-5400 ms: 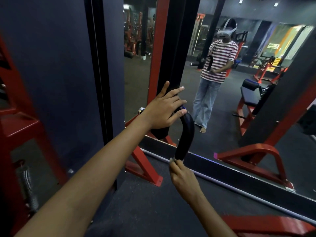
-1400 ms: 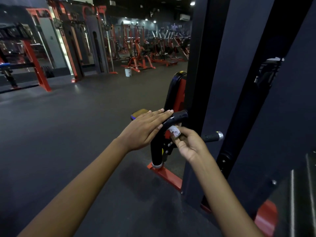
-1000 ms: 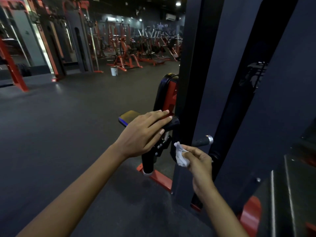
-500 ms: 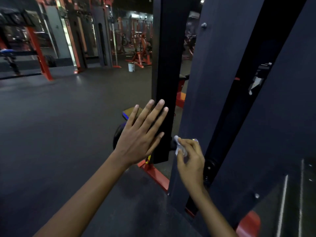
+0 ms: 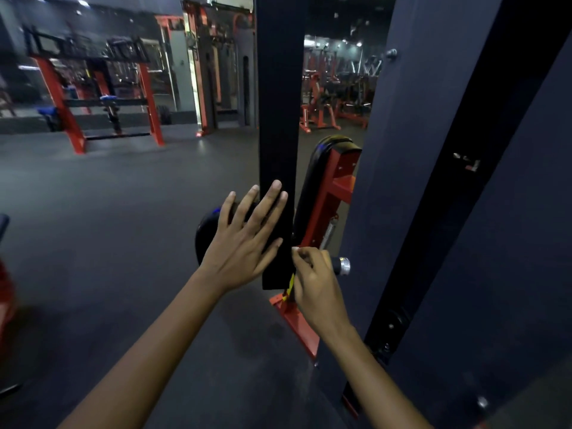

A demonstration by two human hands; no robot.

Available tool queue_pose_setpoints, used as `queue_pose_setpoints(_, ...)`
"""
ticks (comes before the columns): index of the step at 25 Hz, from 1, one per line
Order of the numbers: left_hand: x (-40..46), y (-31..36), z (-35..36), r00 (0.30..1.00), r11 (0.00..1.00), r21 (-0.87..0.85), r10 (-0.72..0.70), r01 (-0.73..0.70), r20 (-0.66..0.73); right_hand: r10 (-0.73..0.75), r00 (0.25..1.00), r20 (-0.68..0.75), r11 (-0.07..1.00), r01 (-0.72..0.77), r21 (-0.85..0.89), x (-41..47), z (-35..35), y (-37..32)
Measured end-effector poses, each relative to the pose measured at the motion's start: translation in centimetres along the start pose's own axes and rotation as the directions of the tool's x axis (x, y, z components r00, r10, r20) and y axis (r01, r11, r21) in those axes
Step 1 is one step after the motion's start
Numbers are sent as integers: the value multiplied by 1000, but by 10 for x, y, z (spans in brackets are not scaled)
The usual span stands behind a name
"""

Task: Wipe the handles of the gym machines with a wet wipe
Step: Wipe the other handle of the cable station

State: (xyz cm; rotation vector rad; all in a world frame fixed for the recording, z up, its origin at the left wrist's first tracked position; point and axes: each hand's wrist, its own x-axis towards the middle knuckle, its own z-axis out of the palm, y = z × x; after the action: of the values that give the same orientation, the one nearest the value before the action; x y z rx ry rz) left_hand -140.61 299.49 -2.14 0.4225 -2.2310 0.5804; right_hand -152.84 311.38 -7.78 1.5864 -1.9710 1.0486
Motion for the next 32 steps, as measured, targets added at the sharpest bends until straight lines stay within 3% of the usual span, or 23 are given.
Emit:
queue_pose_setpoints(4, 13, 0, -3, 999, 999, -35, -21, 20, -24, -29, 999, -15, 998, 30, 51, 7, -4, 9)
queue_pose_setpoints(7, 18, 0, -1, 1000, 997, -79, -16, 14, -22, -51, 998, 25, 999, 51, -16, 7, 2, 7)
queue_pose_setpoints(13, 19, -3, 10, 999, 996, 85, -14, 17, -31, -60, 996, 72, 983, 72, -171, 16, 4, 10)
queue_pose_setpoints(28, 24, -5, 15, 999, 998, 68, 13, -10, -36, 298, 955, -13, 922, -291, -254, 11, -25, 55)
queue_pose_setpoints(32, 23, -5, 13, 1000, 998, 59, 13, -11, -24, 266, 964, 9, 939, -257, -230, 8, -20, 49)
